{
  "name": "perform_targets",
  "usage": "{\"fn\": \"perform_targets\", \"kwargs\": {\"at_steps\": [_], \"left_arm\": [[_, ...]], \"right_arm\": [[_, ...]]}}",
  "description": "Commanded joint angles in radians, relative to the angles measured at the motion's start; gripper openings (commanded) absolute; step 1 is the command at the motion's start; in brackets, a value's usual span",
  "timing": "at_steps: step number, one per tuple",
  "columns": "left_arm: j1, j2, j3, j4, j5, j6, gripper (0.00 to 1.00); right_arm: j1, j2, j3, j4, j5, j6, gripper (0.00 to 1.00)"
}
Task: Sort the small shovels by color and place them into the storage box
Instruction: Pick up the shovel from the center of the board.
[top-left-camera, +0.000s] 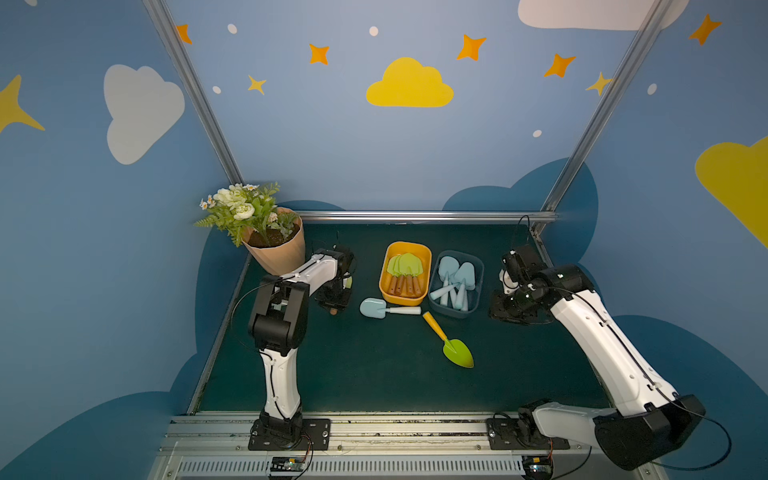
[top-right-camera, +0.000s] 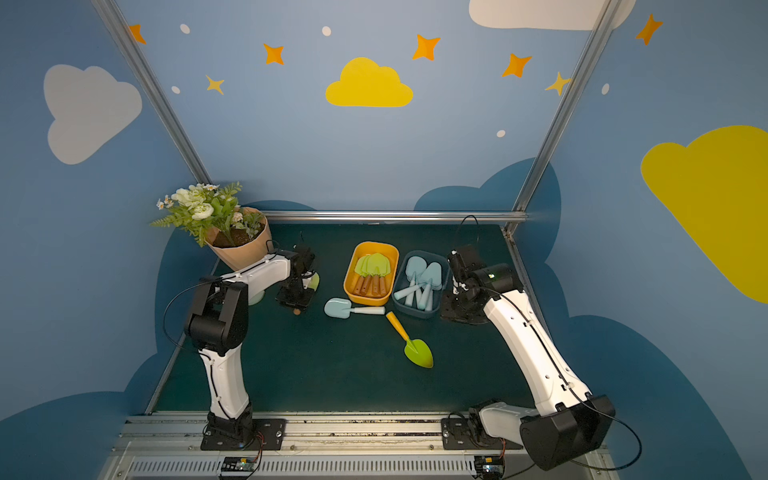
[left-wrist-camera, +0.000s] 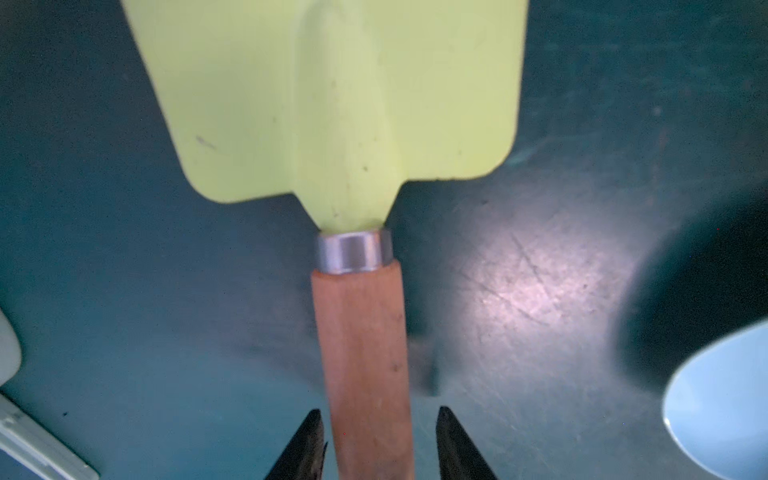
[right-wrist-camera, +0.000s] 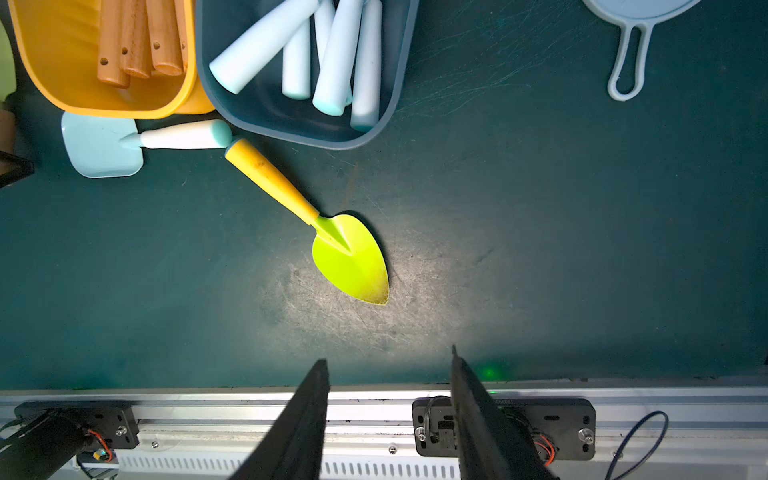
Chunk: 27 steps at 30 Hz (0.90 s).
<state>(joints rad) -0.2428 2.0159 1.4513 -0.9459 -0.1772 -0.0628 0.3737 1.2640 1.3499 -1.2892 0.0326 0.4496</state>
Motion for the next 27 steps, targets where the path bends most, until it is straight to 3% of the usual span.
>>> {"fn": "perform_targets", "kwargs": {"at_steps": [1,7,19,27], "left_arm": [[0.001,-0.008,0.019,-0.007,-0.016,0.012,0.28],[0.001,-0.007,0.021,-0.010,-0.016,0.018,0.24],[0.002,-0.039,0.003,-0.014,-0.016,0.018,0.03],[-0.001,-0.116,-0.004,-0.066,-0.025,-0.039,0.03]], "right_arm": [[-0.004,0.009,0.000,0.005,-0.012,0.016,0.49],[-0.004,0.012,0.003,0.004,-0.023,0.020,0.49],[-0.006,-0.009,0.000,0.004,-0.027,0.015,0.49],[-0.006,-0.035,0.003,-0.005,-0.052,0.017,0.49]]}}
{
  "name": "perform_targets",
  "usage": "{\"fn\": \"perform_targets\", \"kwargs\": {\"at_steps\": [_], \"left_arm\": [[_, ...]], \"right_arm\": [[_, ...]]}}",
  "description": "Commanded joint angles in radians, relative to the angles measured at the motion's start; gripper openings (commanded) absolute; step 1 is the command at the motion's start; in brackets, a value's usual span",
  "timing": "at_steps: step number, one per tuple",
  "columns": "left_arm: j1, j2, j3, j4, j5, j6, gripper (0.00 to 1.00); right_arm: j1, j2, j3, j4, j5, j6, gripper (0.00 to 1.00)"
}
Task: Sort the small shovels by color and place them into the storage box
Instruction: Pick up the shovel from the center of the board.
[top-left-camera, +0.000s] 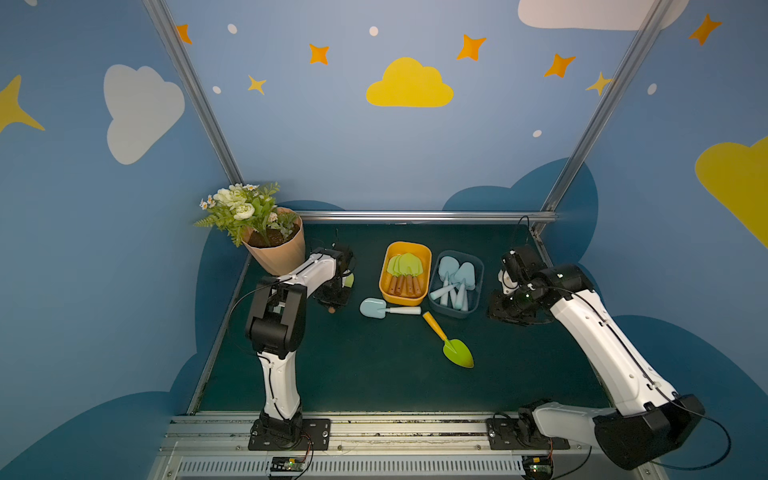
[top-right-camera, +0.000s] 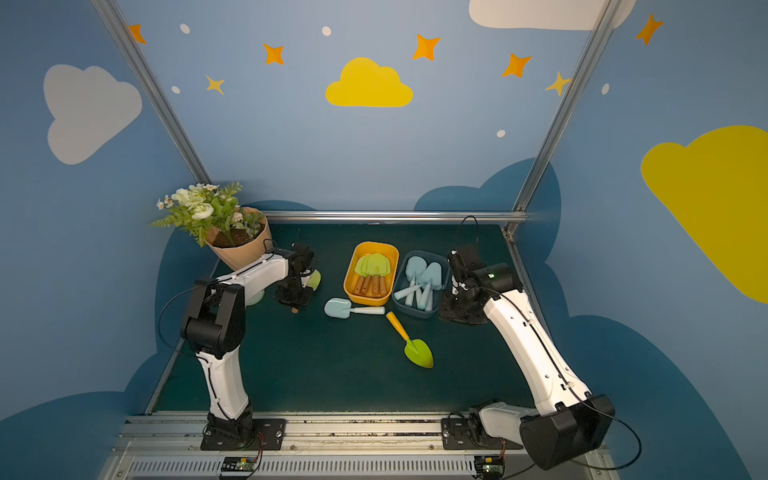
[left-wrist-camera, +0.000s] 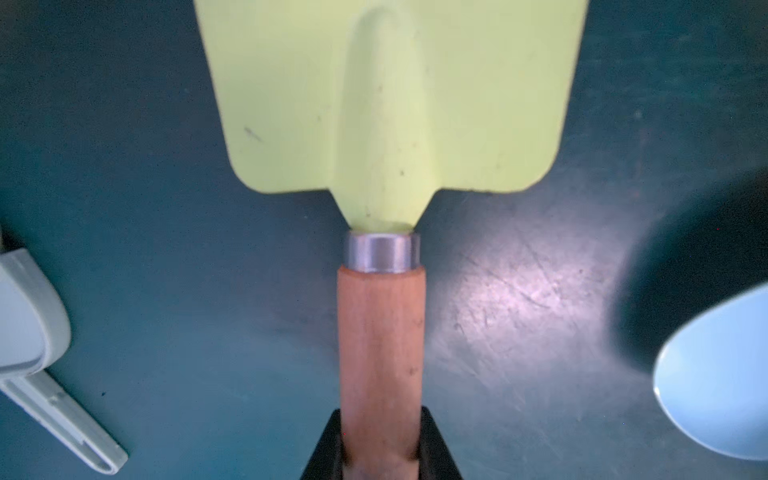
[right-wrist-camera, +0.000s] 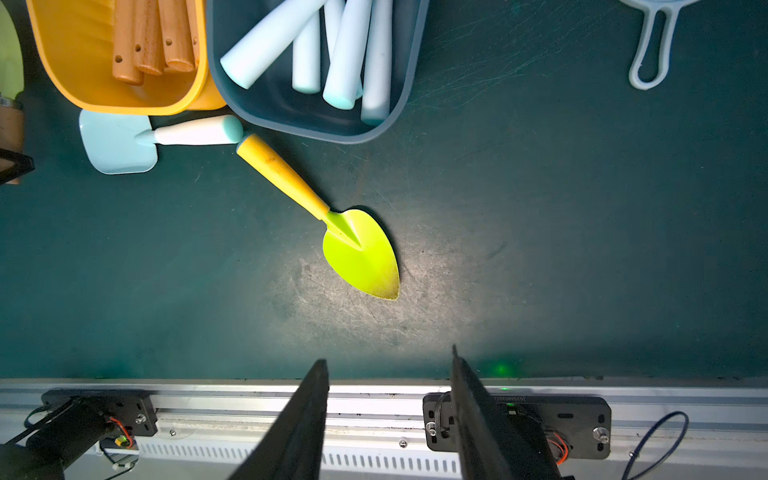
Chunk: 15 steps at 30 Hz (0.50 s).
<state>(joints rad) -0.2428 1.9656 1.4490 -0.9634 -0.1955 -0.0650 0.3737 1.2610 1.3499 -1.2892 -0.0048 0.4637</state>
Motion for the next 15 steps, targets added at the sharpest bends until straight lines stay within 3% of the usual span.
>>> {"fn": "perform_targets", "kwargs": {"at_steps": [1,15], "left_arm": [[-0.003,-0.076,0.003,-0.069,-0.005,-0.054,0.03],[-0.097,-0.294,0.036,-0.268,0.015,-0.213,0.03]], "right_arm": [[-0.005,-0.037,0.002,-0.005,-0.017,0.005,0.49],[-0.006,-0.110,-0.035,-0.013,-0.078,-0.018,0.49]]}}
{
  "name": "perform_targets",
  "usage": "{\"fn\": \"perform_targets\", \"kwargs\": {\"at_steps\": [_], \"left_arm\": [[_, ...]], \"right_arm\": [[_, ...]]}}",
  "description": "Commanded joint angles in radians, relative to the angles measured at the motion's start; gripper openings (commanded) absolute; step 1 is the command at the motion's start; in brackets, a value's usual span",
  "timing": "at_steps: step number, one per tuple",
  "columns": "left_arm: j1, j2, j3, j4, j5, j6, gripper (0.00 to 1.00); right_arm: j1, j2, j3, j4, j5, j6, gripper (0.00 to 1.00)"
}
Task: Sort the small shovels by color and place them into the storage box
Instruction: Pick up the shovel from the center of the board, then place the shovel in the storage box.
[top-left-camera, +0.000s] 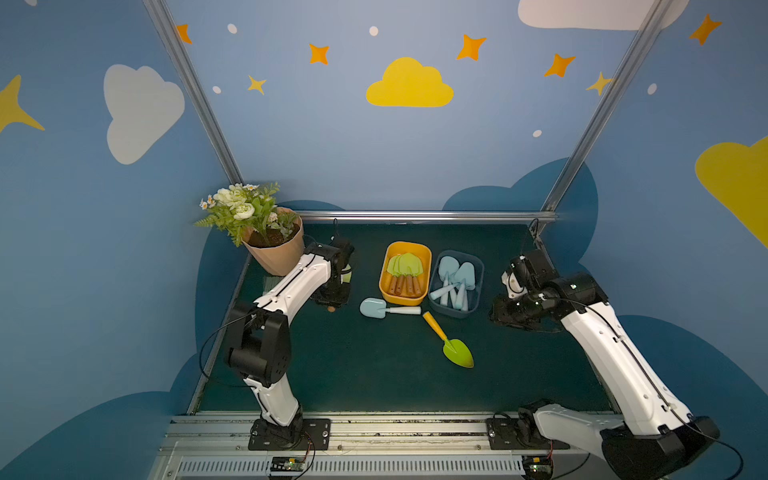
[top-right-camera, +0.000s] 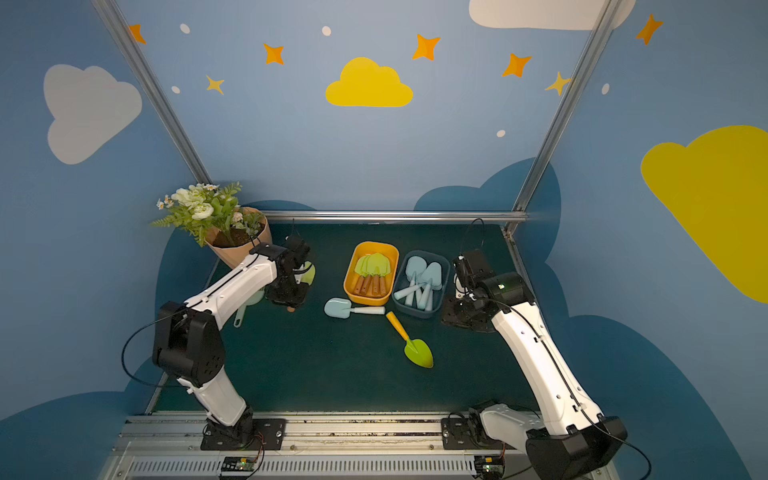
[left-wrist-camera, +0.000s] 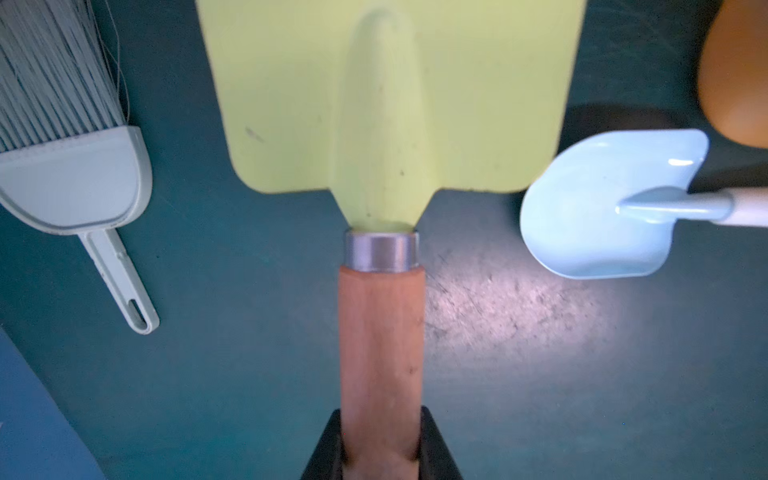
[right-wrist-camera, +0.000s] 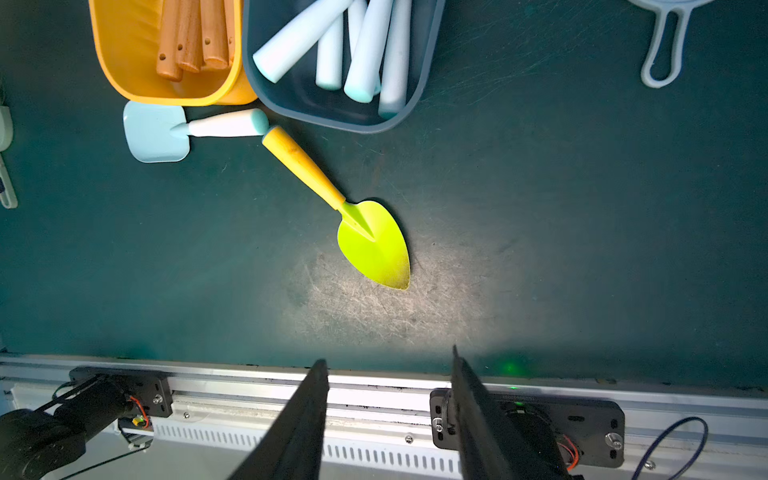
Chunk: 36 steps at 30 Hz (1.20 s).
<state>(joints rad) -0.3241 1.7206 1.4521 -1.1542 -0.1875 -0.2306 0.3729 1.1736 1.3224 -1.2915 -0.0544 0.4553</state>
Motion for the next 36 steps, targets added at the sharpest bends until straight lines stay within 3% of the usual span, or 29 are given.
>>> {"fn": "perform_targets", "kwargs": {"at_steps": [1,9,16,26,36], "left_arm": [[-0.027,-0.065,0.043,-0.090,0.011,-0.056,0.03],[-0.149,-0.042,0.228,-0.119,0.103,-0.109,0.03],[-0.276,0.237,0.632,-0.233,0.095,-0.119,0.03],[-0.383,0.638,1.234,-0.408,0.118,-0.197,0.03],[-0.377,0.782,1.271,-0.385,0.068,-0.234,0.03]], "right_arm": [[-0.005,-0.026,-0.006,-0.013,-0.030,-0.011,0.49],[-0.005,-0.042,-0.009,-0.029,-0.044,-0.017,0.50],[-0.006,-0.076,-0.007,-0.065,-0.012,-0.026,0.50],[-0.011,-0.091,-0.040,-0.055,-0.004,-0.024,0.50],[-0.013,-0.085,-0.096,-0.019,-0.006,-0.031,0.50]]}}
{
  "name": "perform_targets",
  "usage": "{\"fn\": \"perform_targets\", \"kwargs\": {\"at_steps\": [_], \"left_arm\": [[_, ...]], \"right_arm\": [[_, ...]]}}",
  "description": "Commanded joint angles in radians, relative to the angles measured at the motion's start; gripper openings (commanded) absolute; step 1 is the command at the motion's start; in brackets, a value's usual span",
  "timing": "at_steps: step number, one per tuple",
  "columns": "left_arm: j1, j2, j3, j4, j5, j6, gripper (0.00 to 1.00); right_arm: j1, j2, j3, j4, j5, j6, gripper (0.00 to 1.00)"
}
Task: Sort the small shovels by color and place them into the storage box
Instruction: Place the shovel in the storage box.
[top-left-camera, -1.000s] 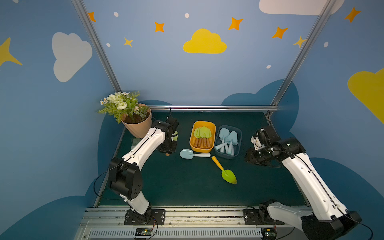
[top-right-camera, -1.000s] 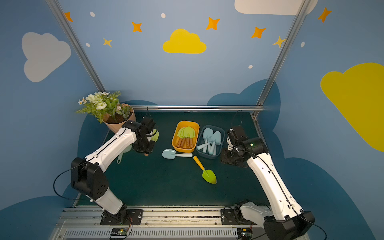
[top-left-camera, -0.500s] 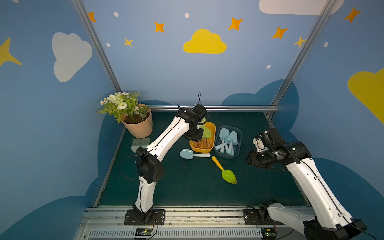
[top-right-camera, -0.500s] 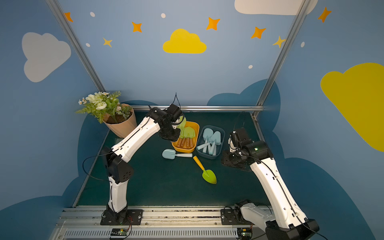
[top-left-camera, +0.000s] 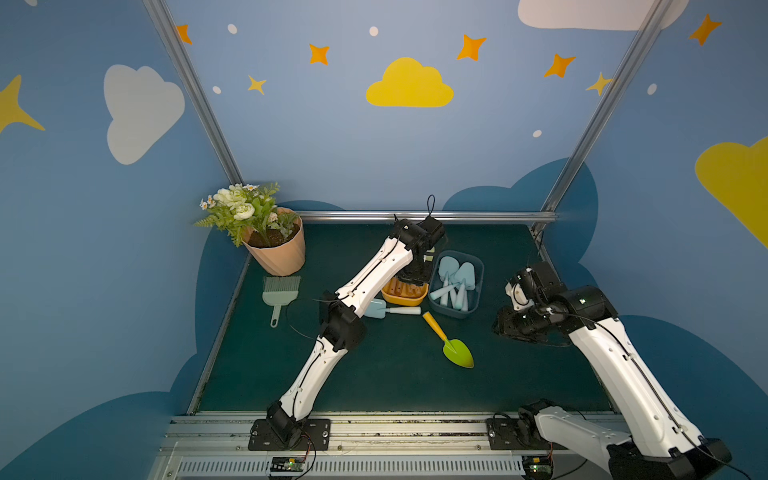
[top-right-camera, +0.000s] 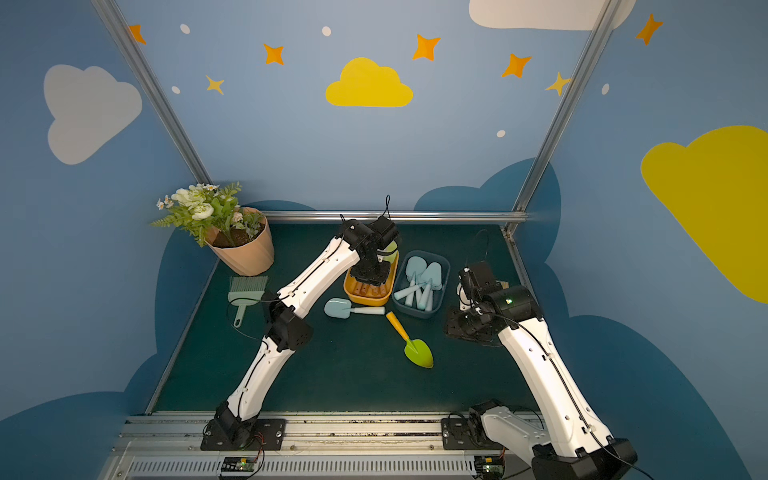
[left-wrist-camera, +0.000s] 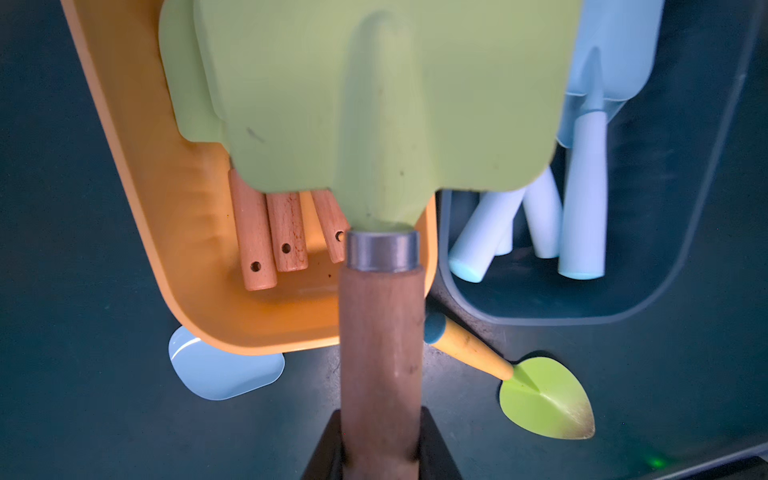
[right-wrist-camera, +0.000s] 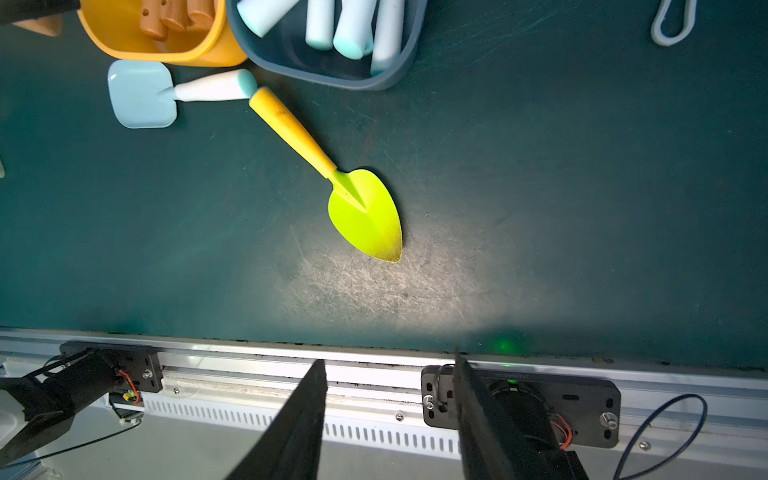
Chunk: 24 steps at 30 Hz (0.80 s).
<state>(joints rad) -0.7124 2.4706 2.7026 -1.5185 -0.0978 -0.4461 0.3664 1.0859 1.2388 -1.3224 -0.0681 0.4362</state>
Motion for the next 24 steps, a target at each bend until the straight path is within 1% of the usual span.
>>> {"fn": "perform_targets", "kwargs": {"at_steps": [1,9,15,24], "left_arm": [[0.017,0.043,0.017,-0.021,-0.023,-0.023,0.03],[0.069,0.092,0.013,-0.035,-0.020,-0.052,0.03],[0.109,0.118,0.014,-0.032,0.017,-0.049,0.03],[0.115,0.163,0.014,-0.014,0.071,-0.044,0.03]], "right_arm": [[-0.008,0.005,-0.016,0.015,0.011,-0.012,0.50],[-0.013,0.020,-0.033,0.019,0.039,-0.009,0.50],[-0.017,0.041,-0.038,0.020,0.055,-0.005,0.51],[-0.020,0.067,-0.036,0.023,0.055,0.001,0.50]]}}
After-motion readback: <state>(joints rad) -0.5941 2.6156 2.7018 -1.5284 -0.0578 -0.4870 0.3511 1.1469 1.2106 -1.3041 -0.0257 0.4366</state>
